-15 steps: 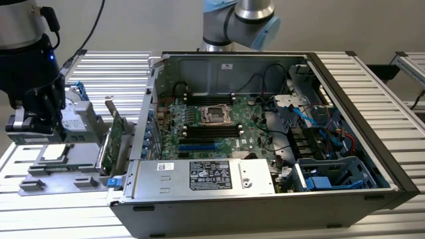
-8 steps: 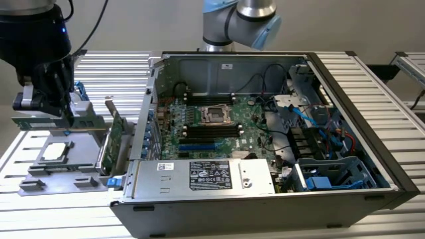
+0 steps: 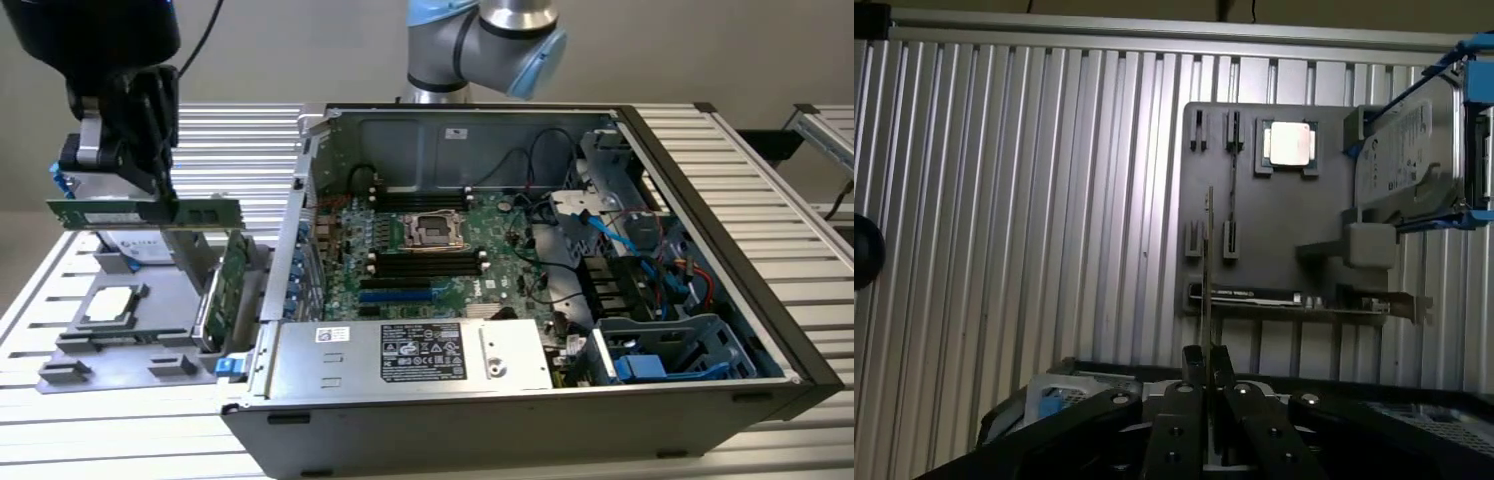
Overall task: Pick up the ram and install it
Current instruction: 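Pick up the ram and move it above insertion slot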
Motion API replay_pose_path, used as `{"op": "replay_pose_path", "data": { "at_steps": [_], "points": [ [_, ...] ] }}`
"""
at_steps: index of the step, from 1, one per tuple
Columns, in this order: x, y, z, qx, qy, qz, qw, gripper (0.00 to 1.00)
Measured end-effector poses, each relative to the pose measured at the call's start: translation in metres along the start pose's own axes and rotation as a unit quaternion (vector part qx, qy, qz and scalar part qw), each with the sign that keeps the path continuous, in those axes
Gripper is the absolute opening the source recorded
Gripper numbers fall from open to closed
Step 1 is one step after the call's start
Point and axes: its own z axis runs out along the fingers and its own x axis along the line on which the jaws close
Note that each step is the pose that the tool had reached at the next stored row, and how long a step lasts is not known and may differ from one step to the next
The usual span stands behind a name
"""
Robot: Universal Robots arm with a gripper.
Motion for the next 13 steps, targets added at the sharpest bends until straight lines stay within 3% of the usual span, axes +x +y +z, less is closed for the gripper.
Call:
{"op": "replay_pose_path", "data": {
  "at_steps": [13],
  "points": [
    [-0.009,-0.0508,-0.0096,-0.0001,0.0001,0.000,1.0000,0.14]
  ]
}}
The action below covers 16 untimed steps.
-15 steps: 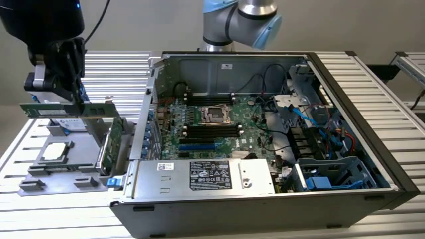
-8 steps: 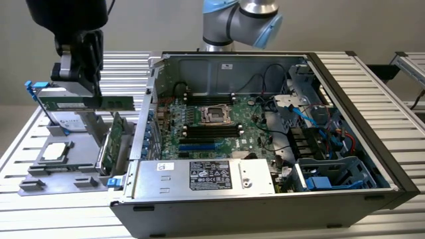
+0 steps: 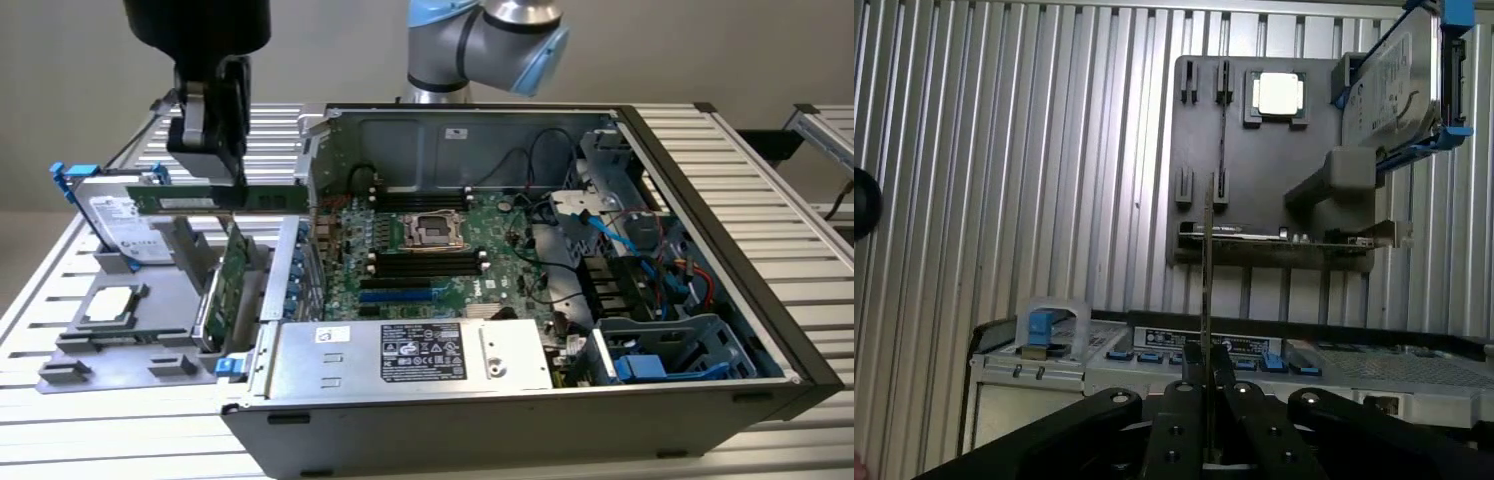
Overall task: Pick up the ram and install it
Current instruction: 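Pick up the ram and move it above insertion slot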
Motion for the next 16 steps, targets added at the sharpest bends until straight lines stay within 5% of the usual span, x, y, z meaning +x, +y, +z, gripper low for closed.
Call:
{"op": "replay_pose_path", "data": {
  "at_steps": [16],
  "points": [
    [-0.013,-0.0669,-0.0075,0.0010,0.0000,0.000,1.0000,0.14]
  ]
}}
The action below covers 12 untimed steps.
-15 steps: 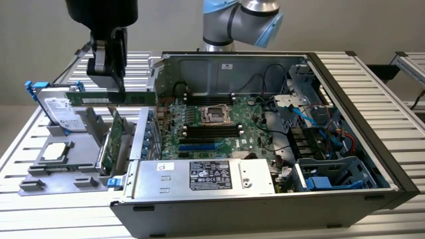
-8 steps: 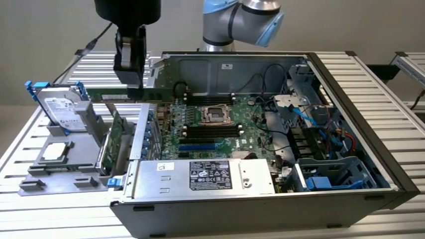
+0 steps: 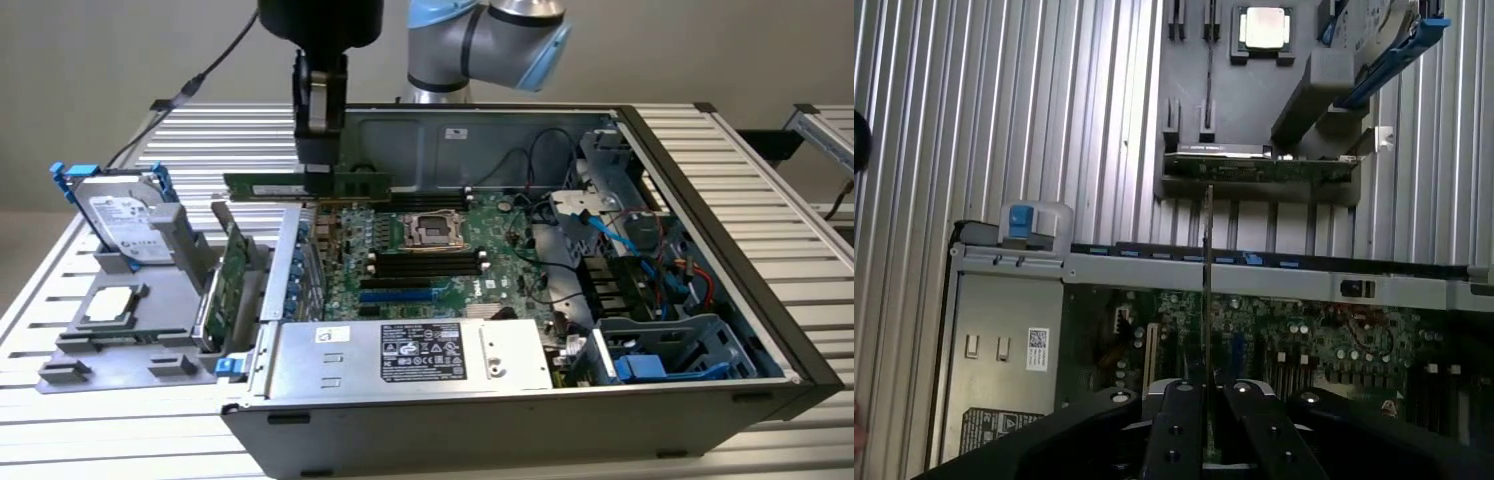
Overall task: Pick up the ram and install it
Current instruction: 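Pick up the ram and move it above insertion slot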
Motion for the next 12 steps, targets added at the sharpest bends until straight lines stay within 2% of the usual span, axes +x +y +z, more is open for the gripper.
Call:
{"op": "replay_pose_path", "data": {
  "at_steps": [7,12],
  "points": [
    [-0.004,-0.0314,-0.0038,0.0002,-0.0001,0.000,1.0000,0.14],
    [-0.009,-0.0518,-0.0048,0.0017,0.0001,0.000,1.0000,0.14]
  ]
}}
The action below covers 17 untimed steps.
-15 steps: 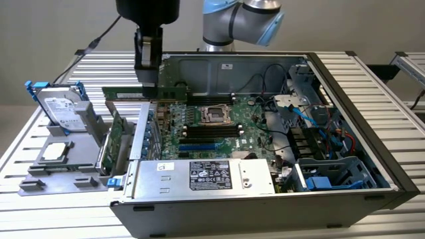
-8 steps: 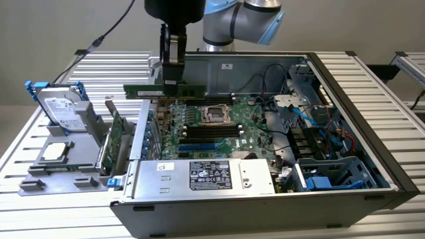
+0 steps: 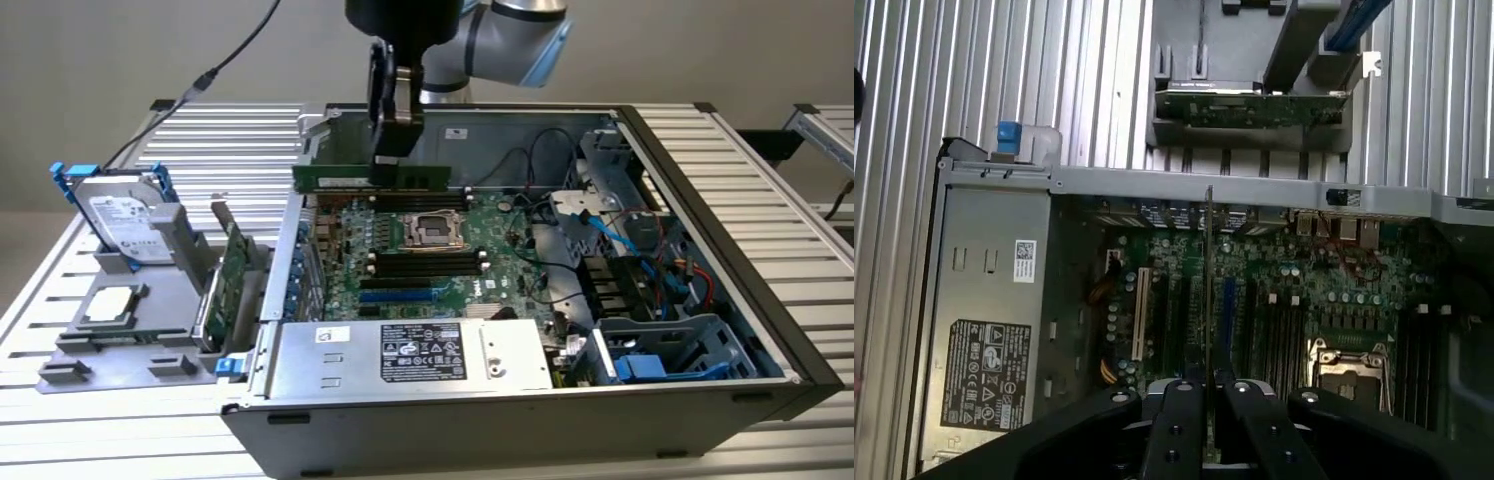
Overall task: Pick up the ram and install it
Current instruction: 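Pick up the ram and move it above insertion slot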
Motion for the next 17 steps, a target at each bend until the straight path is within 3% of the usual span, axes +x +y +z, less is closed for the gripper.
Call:
{"op": "replay_pose_path", "data": {
  "at_steps": [17],
  "points": [
    [-0.032,-0.0486,0.0022,0.0072,0.0004,0.000,1.0000,0.14]
  ]
}}
